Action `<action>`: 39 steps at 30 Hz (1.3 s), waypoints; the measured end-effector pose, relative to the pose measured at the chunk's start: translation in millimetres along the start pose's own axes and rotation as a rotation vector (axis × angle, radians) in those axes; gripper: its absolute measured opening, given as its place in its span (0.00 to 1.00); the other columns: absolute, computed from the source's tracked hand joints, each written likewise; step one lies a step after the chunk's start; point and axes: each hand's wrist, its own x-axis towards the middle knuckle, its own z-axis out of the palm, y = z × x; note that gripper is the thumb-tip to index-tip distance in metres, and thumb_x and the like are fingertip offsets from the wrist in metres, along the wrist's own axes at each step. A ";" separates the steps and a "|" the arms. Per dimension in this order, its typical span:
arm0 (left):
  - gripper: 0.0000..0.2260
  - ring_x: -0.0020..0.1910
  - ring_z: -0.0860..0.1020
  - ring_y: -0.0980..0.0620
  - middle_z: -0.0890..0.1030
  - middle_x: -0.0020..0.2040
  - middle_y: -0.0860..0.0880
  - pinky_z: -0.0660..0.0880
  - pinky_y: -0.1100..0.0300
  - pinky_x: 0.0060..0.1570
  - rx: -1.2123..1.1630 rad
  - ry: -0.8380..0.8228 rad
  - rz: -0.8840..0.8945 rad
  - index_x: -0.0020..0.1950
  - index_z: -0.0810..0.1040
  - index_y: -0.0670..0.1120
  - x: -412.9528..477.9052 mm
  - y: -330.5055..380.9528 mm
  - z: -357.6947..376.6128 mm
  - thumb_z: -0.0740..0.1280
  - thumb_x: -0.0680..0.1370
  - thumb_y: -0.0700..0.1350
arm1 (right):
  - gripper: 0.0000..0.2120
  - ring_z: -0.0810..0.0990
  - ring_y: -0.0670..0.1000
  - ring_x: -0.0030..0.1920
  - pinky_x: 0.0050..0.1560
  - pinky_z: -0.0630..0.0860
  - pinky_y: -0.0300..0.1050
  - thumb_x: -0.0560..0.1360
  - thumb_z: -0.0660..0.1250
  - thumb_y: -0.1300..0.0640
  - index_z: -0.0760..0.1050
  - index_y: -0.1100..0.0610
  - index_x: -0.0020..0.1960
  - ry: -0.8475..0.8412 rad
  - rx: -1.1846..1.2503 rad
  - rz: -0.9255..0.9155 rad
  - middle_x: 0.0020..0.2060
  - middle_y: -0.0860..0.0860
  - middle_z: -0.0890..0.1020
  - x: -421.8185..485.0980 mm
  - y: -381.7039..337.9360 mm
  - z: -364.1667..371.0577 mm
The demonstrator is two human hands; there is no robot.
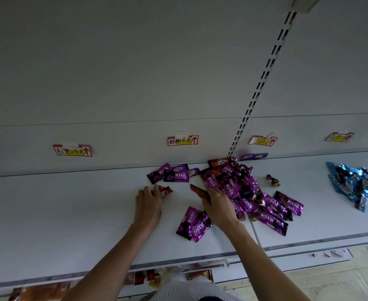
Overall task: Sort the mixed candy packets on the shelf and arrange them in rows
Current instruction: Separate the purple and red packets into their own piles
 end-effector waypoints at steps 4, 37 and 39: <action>0.22 0.54 0.70 0.47 0.68 0.59 0.40 0.68 0.61 0.52 -0.091 0.006 -0.019 0.70 0.62 0.37 -8.9 1.5 -7.8 0.60 0.76 0.32 | 0.05 0.73 0.49 0.30 0.29 0.68 0.38 0.77 0.64 0.62 0.75 0.64 0.48 0.098 0.164 -0.012 0.37 0.55 0.77 -7.2 3.7 0.5; 0.09 0.29 0.73 0.51 0.75 0.32 0.46 0.68 0.59 0.28 -1.422 0.126 -0.767 0.43 0.72 0.41 -176.8 -123.0 -117.1 0.57 0.80 0.43 | 0.11 0.79 0.43 0.34 0.37 0.76 0.37 0.77 0.64 0.60 0.71 0.43 0.43 -0.076 0.507 -0.157 0.35 0.46 0.81 -107.0 -177.9 58.2; 0.10 0.30 0.75 0.51 0.76 0.34 0.45 0.70 0.58 0.29 -1.464 0.084 -0.733 0.45 0.72 0.41 -169.9 -147.1 -122.5 0.56 0.81 0.43 | 0.09 0.79 0.43 0.34 0.38 0.76 0.36 0.77 0.64 0.60 0.72 0.47 0.44 -0.060 0.520 -0.143 0.35 0.47 0.81 -102.3 -200.5 77.5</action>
